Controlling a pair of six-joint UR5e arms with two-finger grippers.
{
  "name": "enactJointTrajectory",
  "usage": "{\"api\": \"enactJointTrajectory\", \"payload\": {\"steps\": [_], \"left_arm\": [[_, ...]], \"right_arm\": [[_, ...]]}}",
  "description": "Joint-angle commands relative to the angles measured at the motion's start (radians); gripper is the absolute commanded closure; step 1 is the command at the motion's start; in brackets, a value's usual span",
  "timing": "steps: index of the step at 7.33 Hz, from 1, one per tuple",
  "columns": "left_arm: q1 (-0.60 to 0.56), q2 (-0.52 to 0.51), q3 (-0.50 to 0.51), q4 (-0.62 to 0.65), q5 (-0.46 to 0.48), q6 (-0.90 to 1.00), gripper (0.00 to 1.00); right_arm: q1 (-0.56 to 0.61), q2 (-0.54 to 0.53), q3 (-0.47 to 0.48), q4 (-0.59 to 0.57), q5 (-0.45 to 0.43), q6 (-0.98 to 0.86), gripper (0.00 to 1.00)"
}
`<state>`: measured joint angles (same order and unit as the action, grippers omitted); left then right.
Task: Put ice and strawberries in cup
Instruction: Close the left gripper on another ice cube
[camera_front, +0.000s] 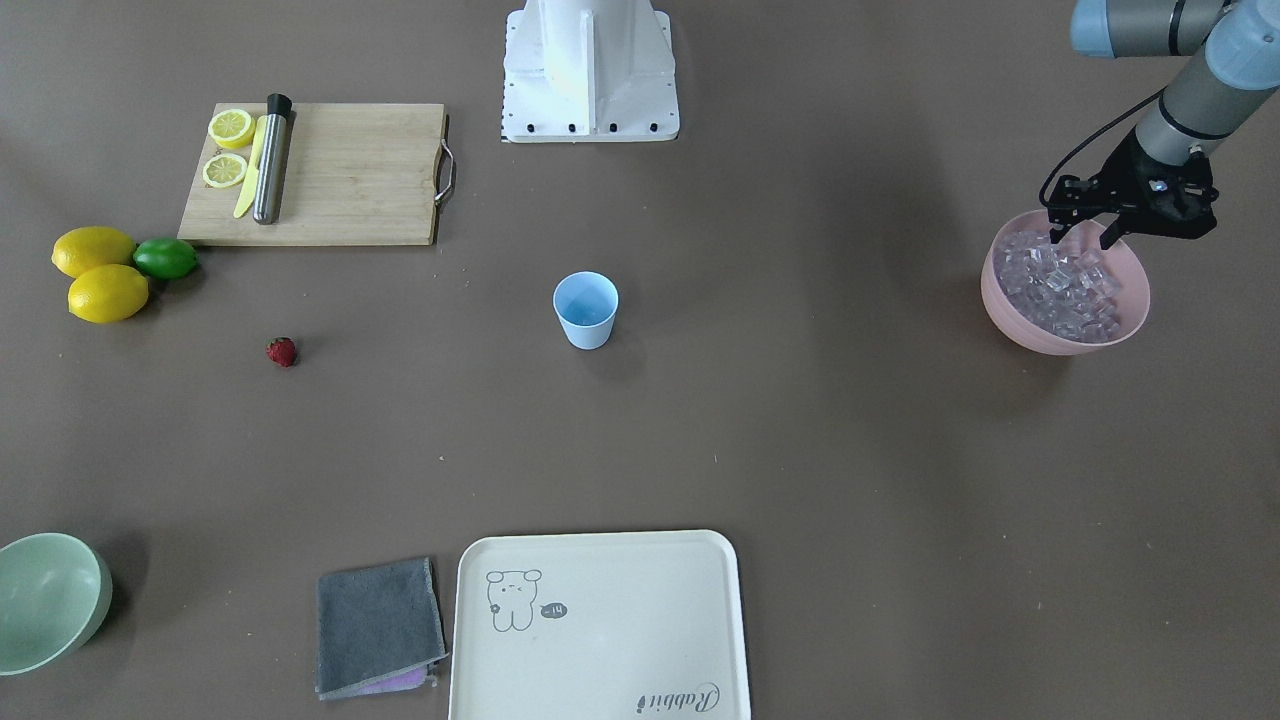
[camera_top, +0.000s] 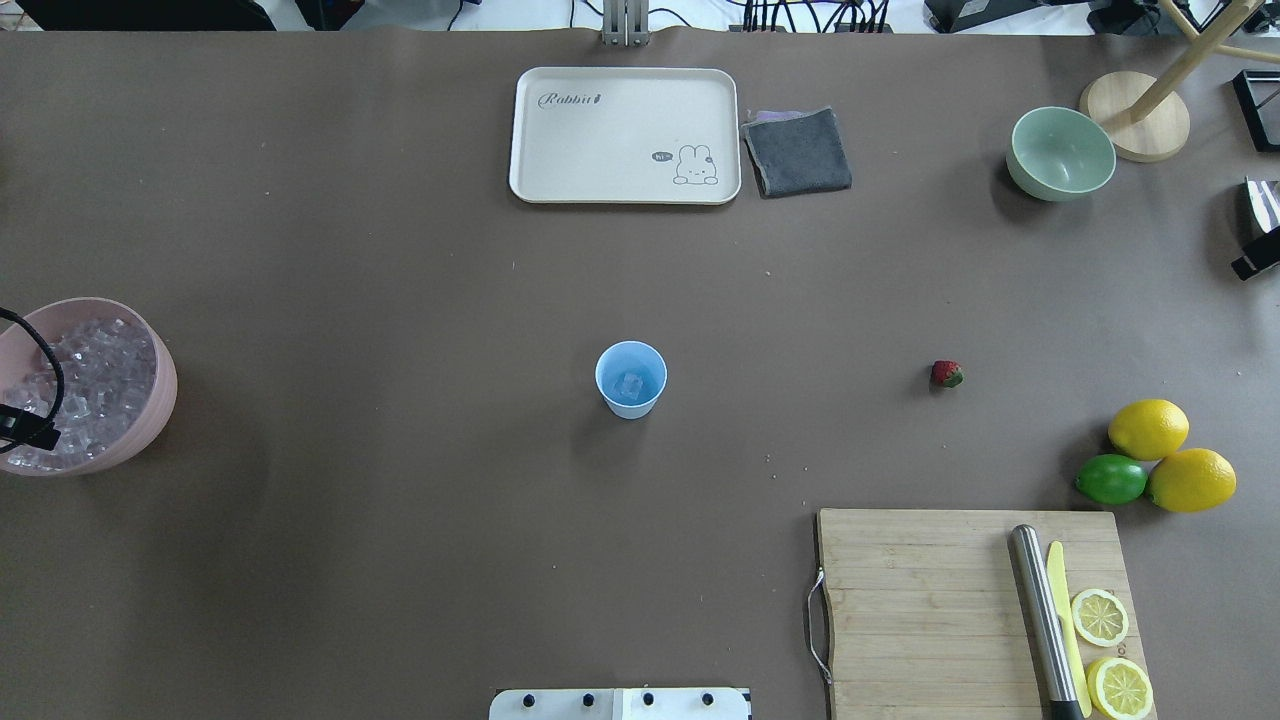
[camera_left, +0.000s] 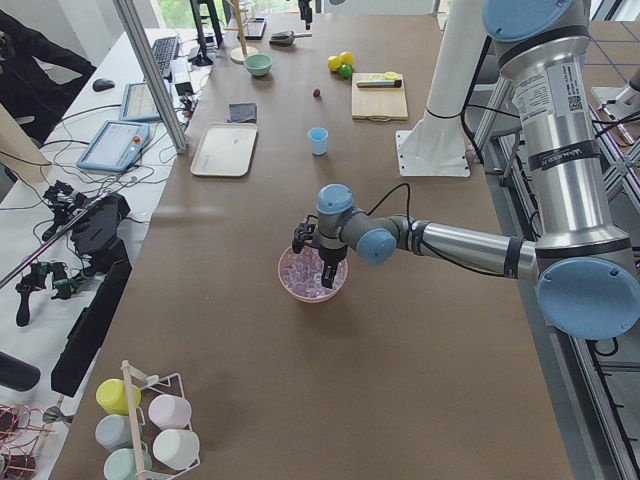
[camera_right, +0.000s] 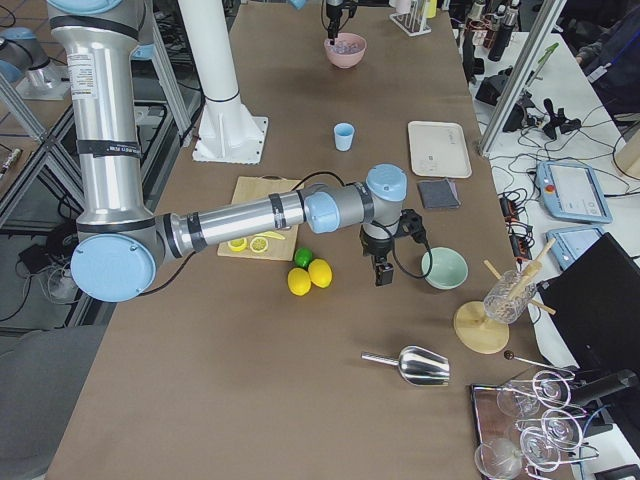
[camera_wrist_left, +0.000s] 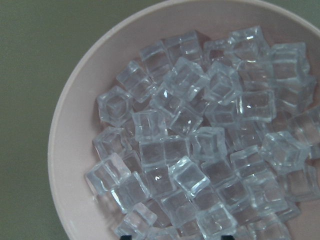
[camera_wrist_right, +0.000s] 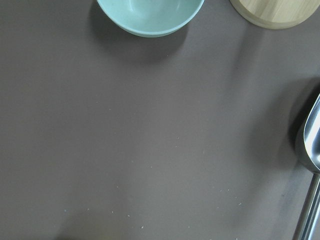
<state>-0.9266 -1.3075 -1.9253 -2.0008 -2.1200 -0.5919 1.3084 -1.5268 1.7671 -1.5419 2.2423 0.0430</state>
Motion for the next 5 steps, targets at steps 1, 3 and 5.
{"api": "enactJointTrajectory", "payload": {"steps": [1, 3, 5], "left_arm": [[0.014, -0.006, 0.002, -0.001, 0.000, -0.003, 0.33], [0.017, 0.001, 0.003, -0.001, 0.002, 0.000, 0.34], [0.017, 0.002, 0.006, -0.001, 0.003, 0.001, 0.37]], "right_arm": [[0.000, -0.006, -0.001, 0.000, -0.001, 0.000, 0.00], [0.000, -0.010, -0.001, 0.000, -0.001, 0.000, 0.00], [0.000, -0.010, -0.001, 0.000, -0.001, 0.000, 0.00]]}}
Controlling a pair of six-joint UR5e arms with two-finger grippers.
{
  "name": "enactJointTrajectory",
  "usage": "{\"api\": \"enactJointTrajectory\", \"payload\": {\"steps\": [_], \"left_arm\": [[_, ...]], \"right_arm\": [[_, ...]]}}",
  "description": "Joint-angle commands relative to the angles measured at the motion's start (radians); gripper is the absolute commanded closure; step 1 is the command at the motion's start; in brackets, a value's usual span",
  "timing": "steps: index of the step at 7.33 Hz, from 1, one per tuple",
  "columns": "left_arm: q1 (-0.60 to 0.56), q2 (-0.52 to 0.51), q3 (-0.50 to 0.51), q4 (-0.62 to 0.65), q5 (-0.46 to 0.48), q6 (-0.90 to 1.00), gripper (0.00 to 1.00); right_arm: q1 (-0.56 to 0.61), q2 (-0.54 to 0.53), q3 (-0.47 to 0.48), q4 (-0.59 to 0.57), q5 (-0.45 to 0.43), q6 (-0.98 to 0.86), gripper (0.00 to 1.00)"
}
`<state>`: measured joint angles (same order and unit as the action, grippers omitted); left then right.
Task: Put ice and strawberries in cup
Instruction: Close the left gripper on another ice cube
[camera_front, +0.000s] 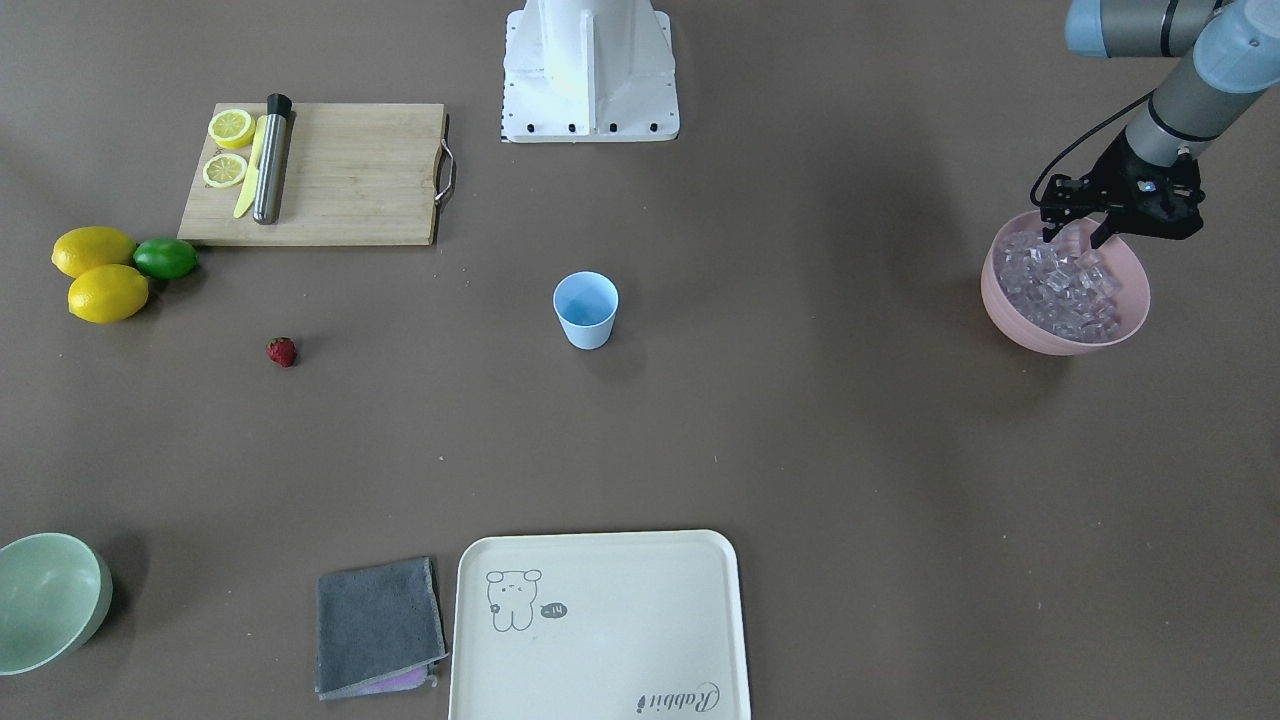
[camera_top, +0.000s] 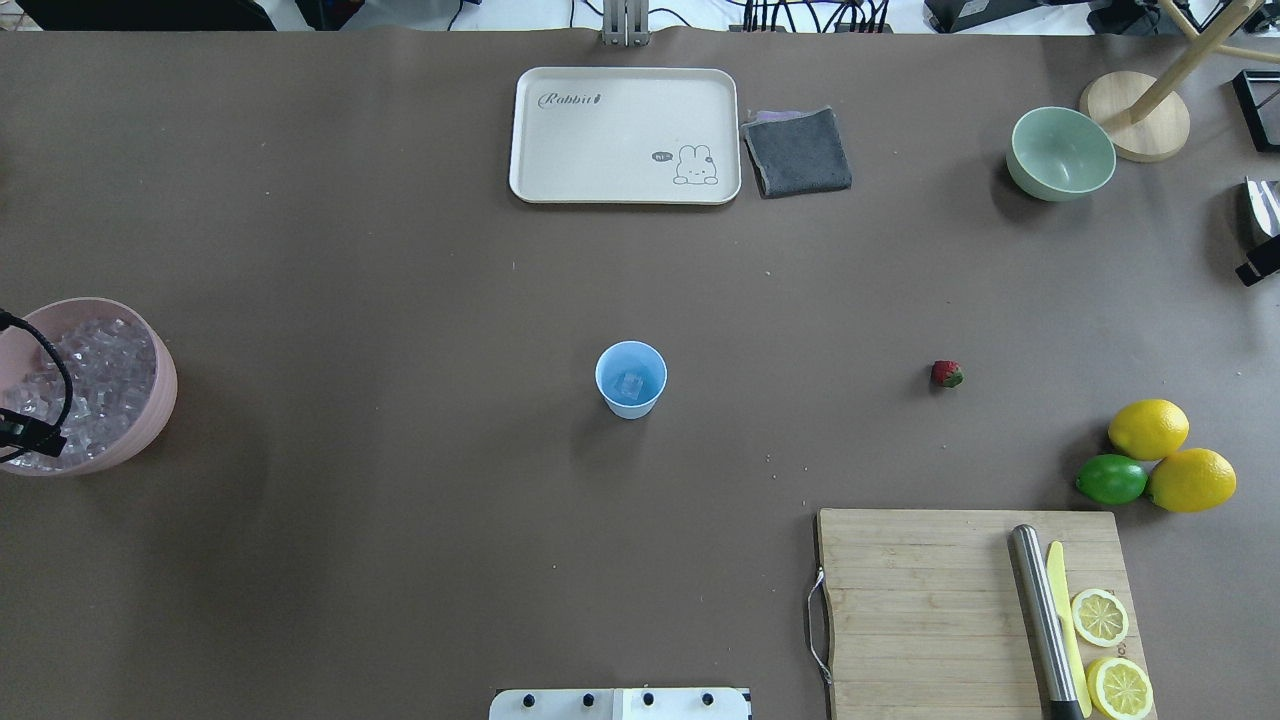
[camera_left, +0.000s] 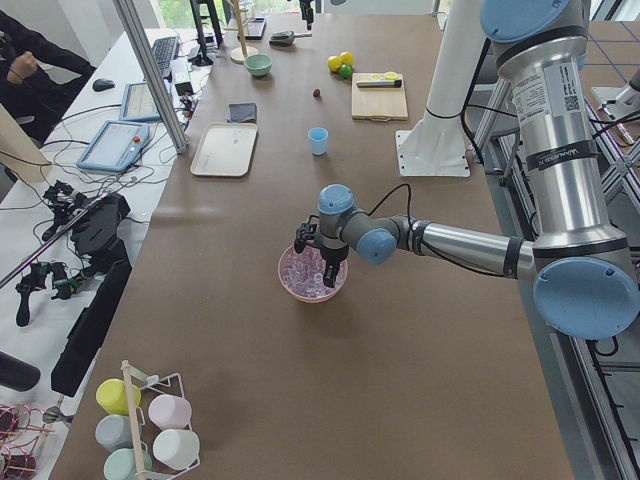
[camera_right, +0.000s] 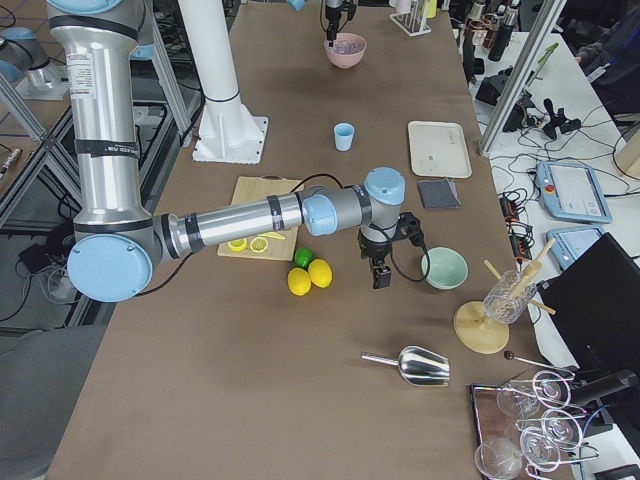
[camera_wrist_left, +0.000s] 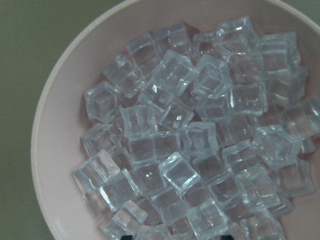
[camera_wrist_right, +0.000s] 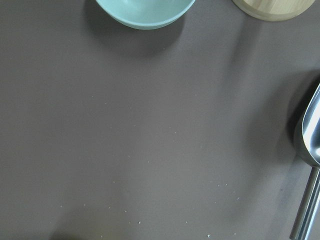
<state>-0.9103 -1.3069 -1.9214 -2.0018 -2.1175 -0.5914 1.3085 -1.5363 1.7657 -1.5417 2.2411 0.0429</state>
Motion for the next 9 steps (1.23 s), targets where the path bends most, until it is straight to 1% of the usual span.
{"api": "enactJointTrajectory", "payload": {"steps": [1, 2, 7, 8, 9], "left_arm": [[0.001, 0.002, 0.004, 0.000, 0.001, 0.002, 0.38], [0.001, 0.000, 0.004, 0.000, 0.001, 0.002, 0.41], [0.013, 0.000, 0.007, 0.002, 0.013, 0.002, 0.42], [0.014, 0.002, 0.007, 0.002, 0.013, 0.002, 0.48], [0.019, 0.002, 0.007, 0.002, 0.013, 0.002, 0.58]], "right_arm": [[0.000, -0.001, 0.000, 0.000, 0.000, 0.000, 0.00], [0.000, 0.001, 0.001, 0.000, 0.000, 0.000, 0.00], [0.000, 0.001, 0.000, -0.001, 0.000, 0.000, 0.00], [0.000, 0.001, 0.000, -0.002, 0.000, 0.000, 0.00], [0.000, -0.001, 0.000, -0.002, 0.000, 0.000, 0.00]]}}
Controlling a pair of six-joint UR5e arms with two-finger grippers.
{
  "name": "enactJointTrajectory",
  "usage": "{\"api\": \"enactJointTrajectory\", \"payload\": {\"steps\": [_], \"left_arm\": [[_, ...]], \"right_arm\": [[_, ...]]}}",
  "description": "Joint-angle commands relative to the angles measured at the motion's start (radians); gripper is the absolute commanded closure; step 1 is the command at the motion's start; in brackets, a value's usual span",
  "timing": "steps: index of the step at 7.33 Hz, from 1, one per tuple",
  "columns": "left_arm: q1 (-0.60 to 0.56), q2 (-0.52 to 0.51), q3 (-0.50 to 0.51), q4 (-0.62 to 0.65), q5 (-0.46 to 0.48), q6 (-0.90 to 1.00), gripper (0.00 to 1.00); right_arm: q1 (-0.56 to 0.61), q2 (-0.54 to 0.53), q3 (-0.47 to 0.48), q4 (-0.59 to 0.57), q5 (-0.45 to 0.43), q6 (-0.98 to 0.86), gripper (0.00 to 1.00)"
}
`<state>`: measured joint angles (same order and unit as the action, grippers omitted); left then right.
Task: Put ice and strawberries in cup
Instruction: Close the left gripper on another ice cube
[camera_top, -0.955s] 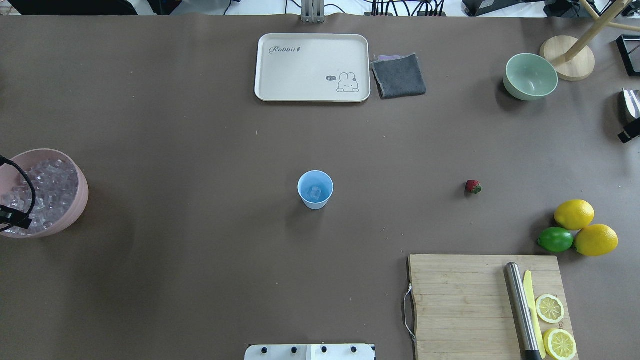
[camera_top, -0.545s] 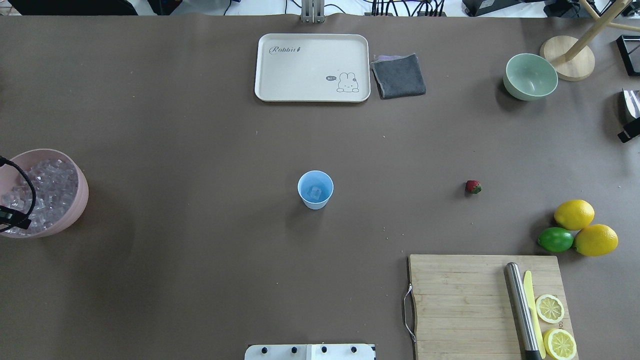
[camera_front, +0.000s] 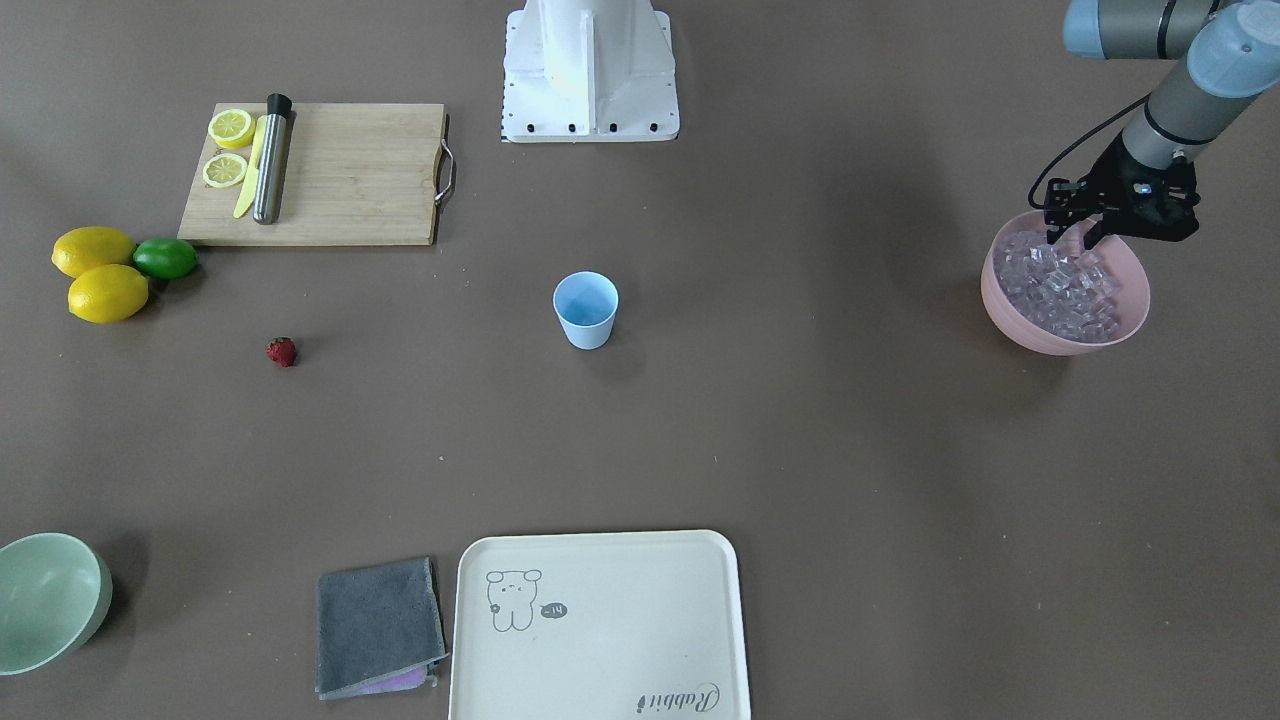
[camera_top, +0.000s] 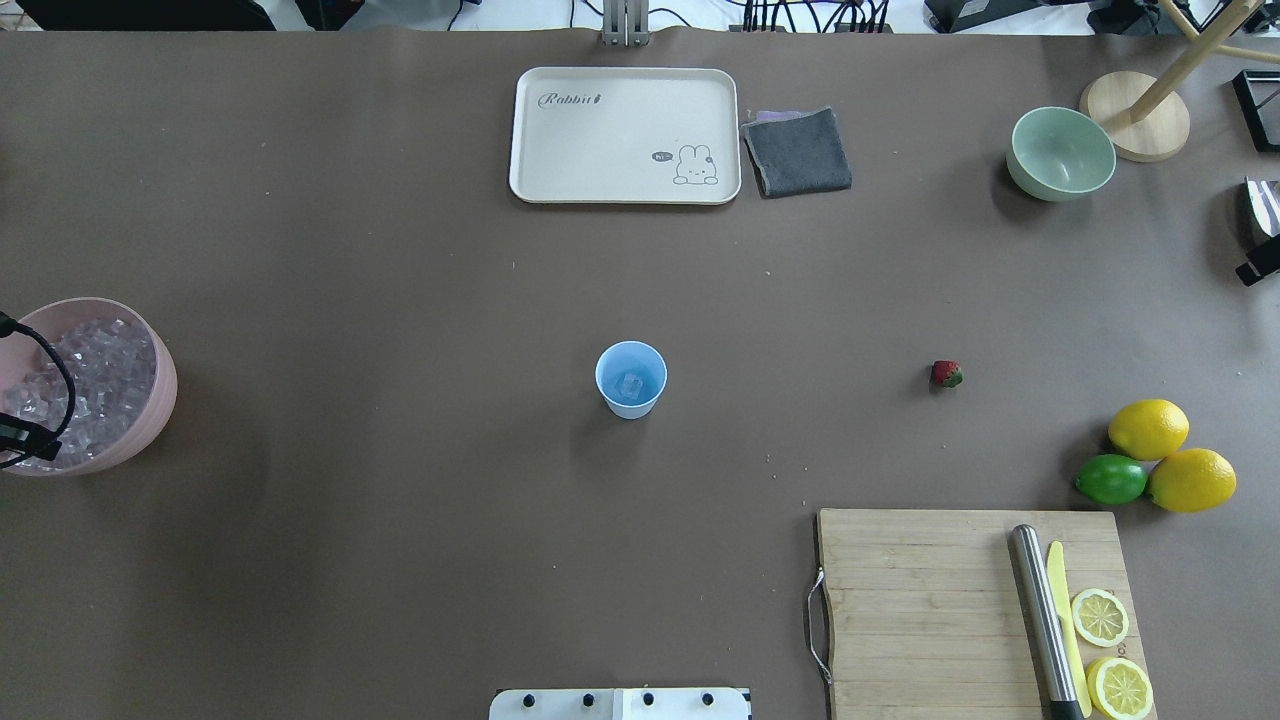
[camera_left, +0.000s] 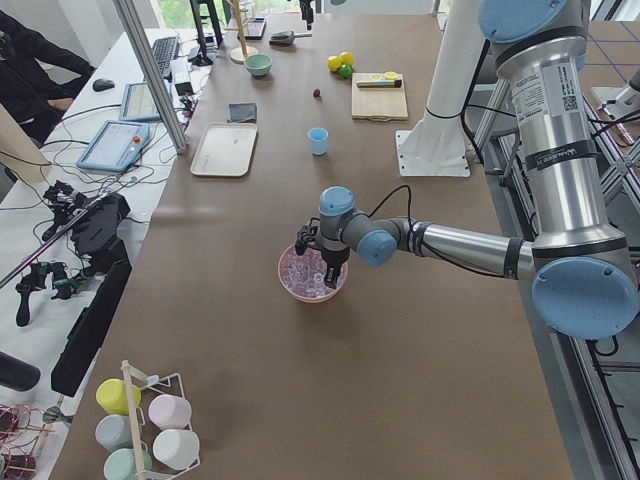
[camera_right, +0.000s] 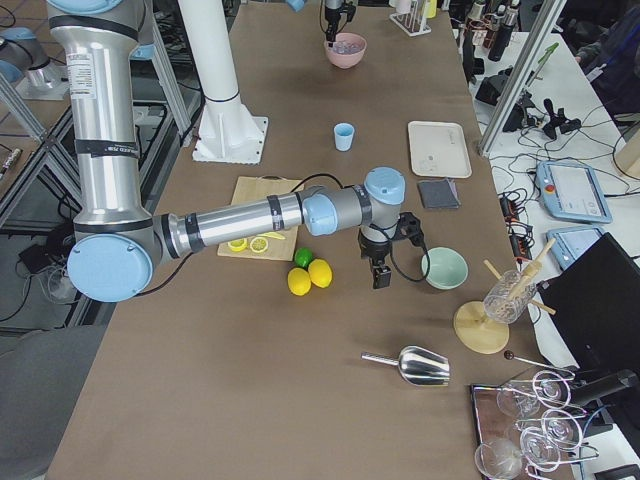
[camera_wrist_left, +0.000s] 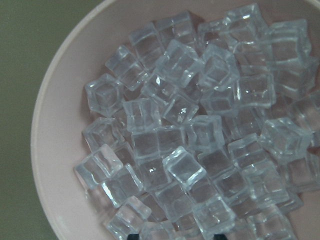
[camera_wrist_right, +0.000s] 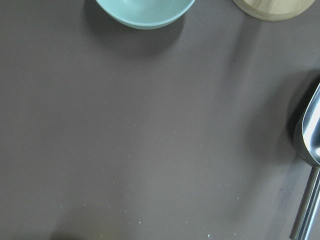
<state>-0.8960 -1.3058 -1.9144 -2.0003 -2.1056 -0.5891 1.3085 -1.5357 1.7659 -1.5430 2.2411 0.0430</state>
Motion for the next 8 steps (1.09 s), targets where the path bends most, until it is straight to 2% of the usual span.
{"api": "enactJointTrajectory", "payload": {"steps": [1, 3, 5, 7, 8], "left_arm": [[0.006, -0.001, 0.000, 0.002, 0.001, 0.000, 0.70], [0.006, -0.001, -0.006, 0.003, -0.004, 0.000, 0.81], [0.005, -0.009, -0.005, 0.009, -0.013, 0.000, 0.97], [-0.007, -0.018, -0.018, 0.059, -0.020, 0.036, 1.00], [-0.029, -0.018, -0.049, 0.146, -0.060, 0.125, 1.00]], "right_arm": [[0.000, 0.000, 0.000, 0.000, 0.000, 0.000, 0.00], [0.000, -0.001, -0.002, 0.000, 0.000, 0.000, 0.00], [0.000, -0.004, -0.002, 0.000, 0.002, 0.000, 0.00], [0.000, -0.004, -0.002, 0.000, 0.002, 0.000, 0.00], [0.000, -0.004, -0.002, 0.000, 0.003, 0.000, 0.00]]}}
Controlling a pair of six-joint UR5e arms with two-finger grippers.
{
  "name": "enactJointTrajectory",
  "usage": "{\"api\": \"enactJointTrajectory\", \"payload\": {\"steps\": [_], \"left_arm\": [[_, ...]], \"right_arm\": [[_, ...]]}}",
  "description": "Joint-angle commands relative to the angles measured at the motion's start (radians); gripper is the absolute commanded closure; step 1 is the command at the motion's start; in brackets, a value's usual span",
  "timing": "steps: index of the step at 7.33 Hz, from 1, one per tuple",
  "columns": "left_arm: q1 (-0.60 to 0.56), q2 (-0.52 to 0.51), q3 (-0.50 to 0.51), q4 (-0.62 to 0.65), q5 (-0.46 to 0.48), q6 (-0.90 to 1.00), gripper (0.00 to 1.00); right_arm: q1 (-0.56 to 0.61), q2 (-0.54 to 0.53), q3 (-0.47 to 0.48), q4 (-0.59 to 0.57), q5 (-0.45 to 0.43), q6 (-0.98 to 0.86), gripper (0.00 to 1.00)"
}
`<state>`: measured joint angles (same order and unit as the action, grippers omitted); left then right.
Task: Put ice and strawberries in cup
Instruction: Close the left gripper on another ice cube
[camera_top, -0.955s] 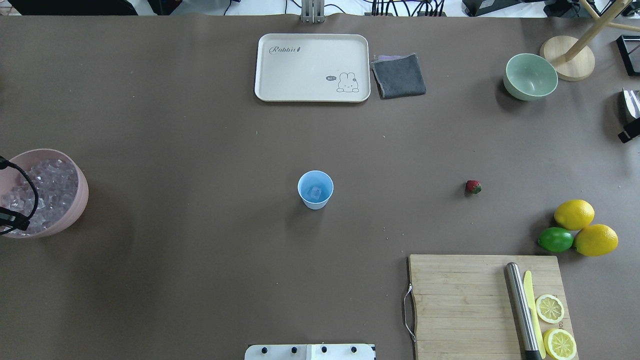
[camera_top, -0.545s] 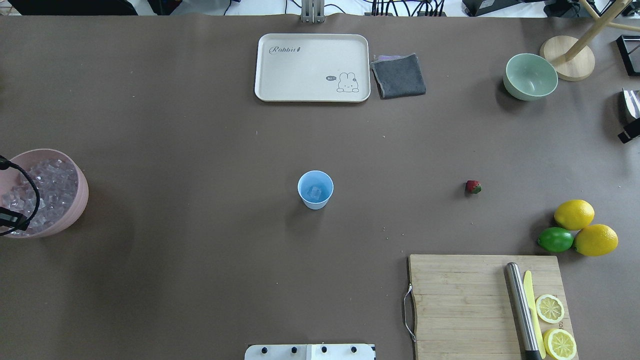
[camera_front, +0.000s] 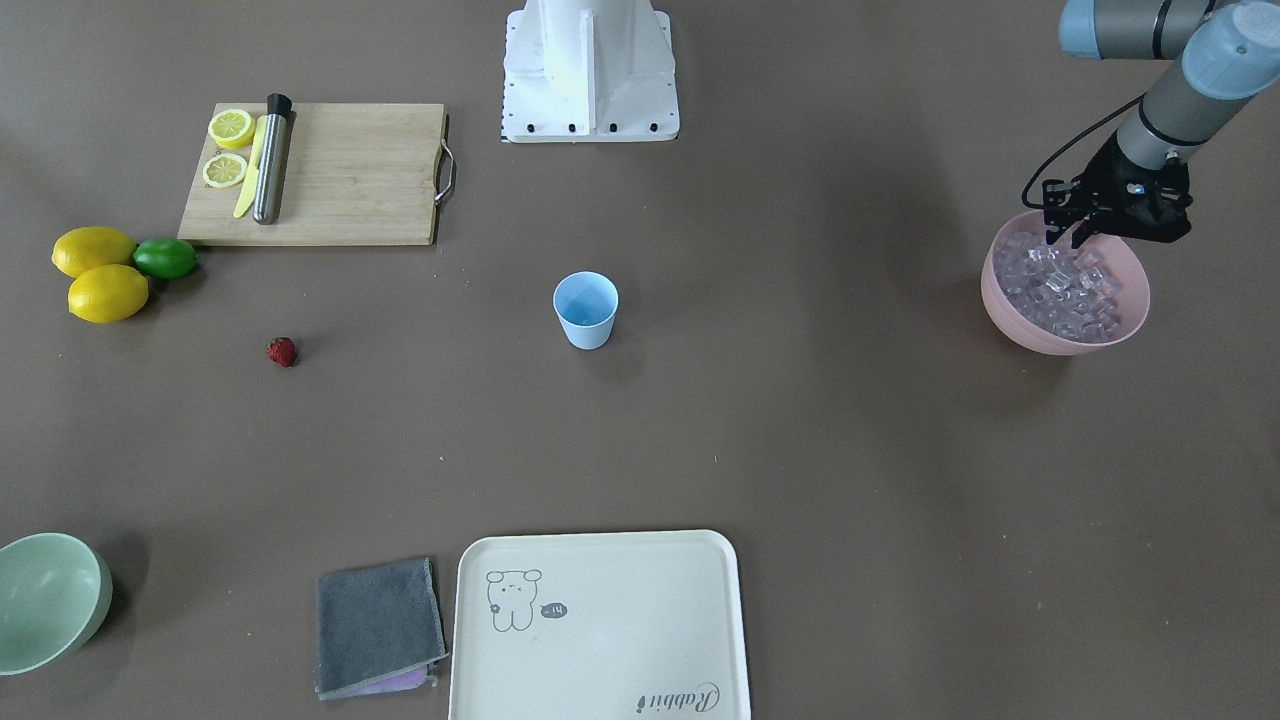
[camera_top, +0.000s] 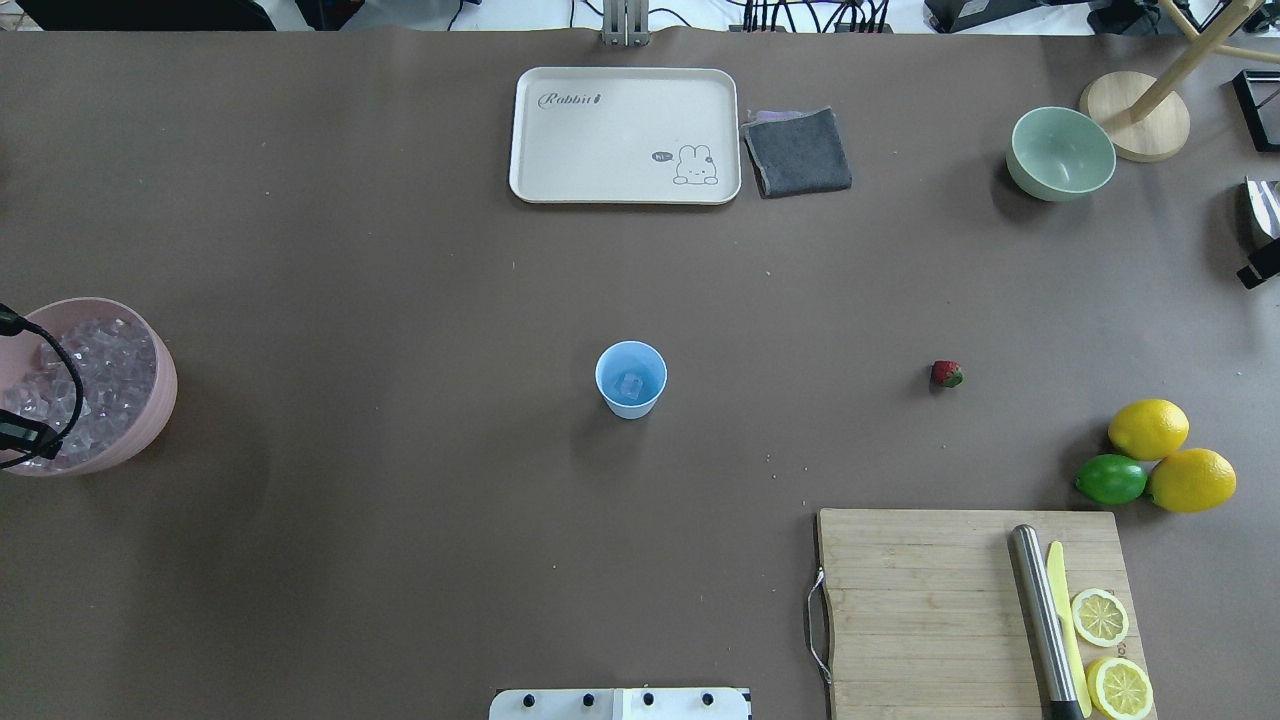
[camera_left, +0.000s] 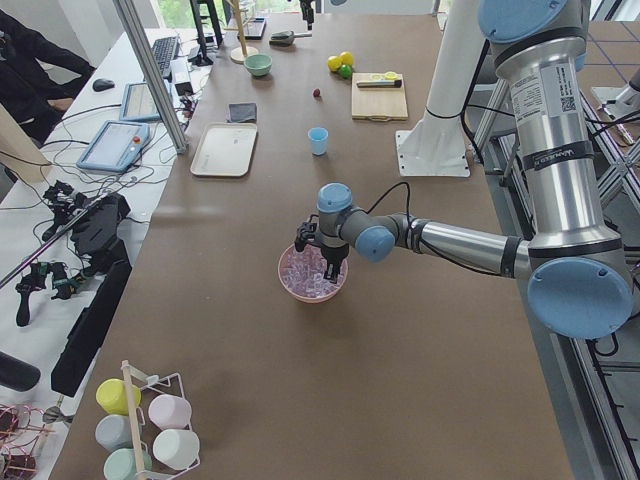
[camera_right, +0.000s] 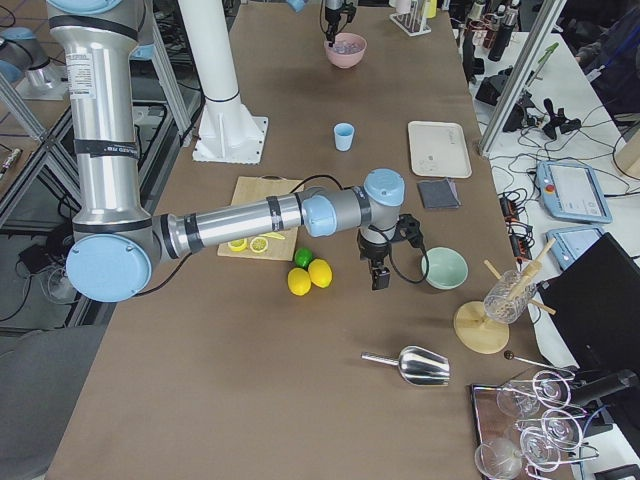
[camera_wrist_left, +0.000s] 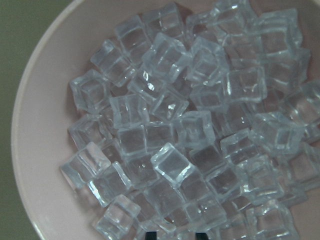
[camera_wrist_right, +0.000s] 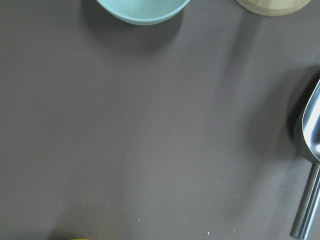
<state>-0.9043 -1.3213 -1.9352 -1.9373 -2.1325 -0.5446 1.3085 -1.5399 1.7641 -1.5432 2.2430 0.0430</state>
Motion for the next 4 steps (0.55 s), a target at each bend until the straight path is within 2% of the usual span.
{"api": "enactJointTrajectory", "payload": {"steps": [1, 3, 4], "left_arm": [[-0.089, -0.039, -0.045, 0.178, -0.037, 0.165, 1.00], [-0.184, -0.196, -0.042, 0.399, -0.035, 0.282, 1.00], [-0.218, -0.313, -0.039, 0.504, -0.035, 0.297, 1.00]], "right_arm": [[0.000, 0.000, -0.002, 0.000, 0.003, 0.000, 0.00], [0.000, 0.010, -0.020, 0.000, 0.003, 0.000, 0.00], [-0.002, 0.015, -0.032, 0.002, 0.001, 0.000, 0.00]]}}
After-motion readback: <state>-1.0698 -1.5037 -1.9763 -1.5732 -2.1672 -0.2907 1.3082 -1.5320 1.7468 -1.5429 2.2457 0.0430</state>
